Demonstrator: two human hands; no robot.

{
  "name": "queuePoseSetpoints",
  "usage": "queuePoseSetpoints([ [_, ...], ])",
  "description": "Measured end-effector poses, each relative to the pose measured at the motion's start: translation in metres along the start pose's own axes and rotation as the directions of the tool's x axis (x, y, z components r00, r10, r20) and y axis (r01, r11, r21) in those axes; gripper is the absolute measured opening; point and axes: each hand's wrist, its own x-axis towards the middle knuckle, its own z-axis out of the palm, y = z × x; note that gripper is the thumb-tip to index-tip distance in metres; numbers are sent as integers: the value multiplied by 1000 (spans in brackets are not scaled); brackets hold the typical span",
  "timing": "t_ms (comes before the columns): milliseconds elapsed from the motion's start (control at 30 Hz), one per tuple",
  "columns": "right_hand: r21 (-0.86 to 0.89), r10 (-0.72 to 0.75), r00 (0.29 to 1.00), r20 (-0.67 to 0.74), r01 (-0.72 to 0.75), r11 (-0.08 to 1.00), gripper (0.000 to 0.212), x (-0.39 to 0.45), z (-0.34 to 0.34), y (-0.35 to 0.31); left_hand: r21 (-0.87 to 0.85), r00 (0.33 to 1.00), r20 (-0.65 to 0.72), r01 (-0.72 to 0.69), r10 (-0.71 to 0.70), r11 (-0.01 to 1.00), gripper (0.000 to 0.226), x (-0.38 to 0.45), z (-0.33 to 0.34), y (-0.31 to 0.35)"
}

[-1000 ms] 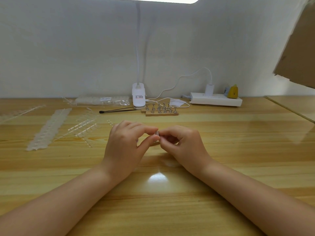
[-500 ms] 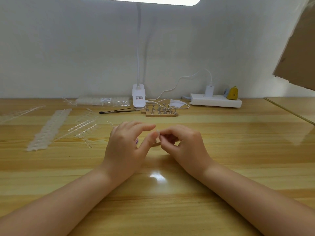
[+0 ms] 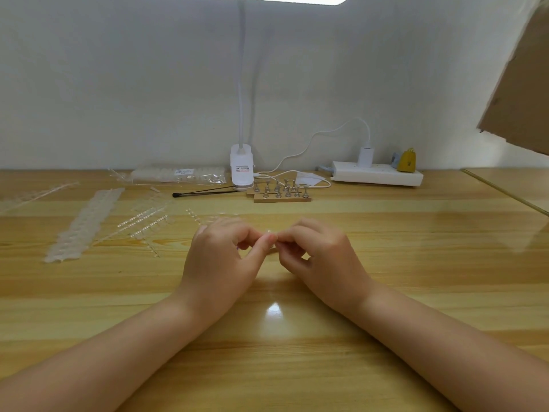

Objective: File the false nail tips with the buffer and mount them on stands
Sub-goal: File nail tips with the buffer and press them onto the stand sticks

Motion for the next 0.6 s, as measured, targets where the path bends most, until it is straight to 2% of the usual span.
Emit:
queuePoseSetpoints([
  [67, -1, 34, 999, 14, -34, 999, 6, 0, 1, 1, 2, 1000, 19, 13, -13, 1000, 18, 1, -1, 0],
  [200, 103, 260, 966, 2, -259, 960, 4, 2, 4, 0, 31, 997, -8, 78, -77, 996, 31, 9, -5, 1],
  [300, 115, 407, 913, 18, -406, 906, 6, 3, 2, 5, 26, 978, -45, 204, -203, 979, 35, 16, -11, -7],
  [400, 22, 494, 866, 83, -497, 867, 10, 3, 2, 10, 81, 936, -73, 351, -346, 933, 28, 25, -18, -24],
  [500, -48, 535, 832, 147, -535, 844, 15, 5, 3, 10, 221, 879, -73, 475, -472, 852, 14, 36, -25, -43],
  [600, -189, 573, 795, 201, -542, 819, 21, 7, 4, 9, 483, 856, -31, 465, -517, 741, 20, 41, -31, -58],
])
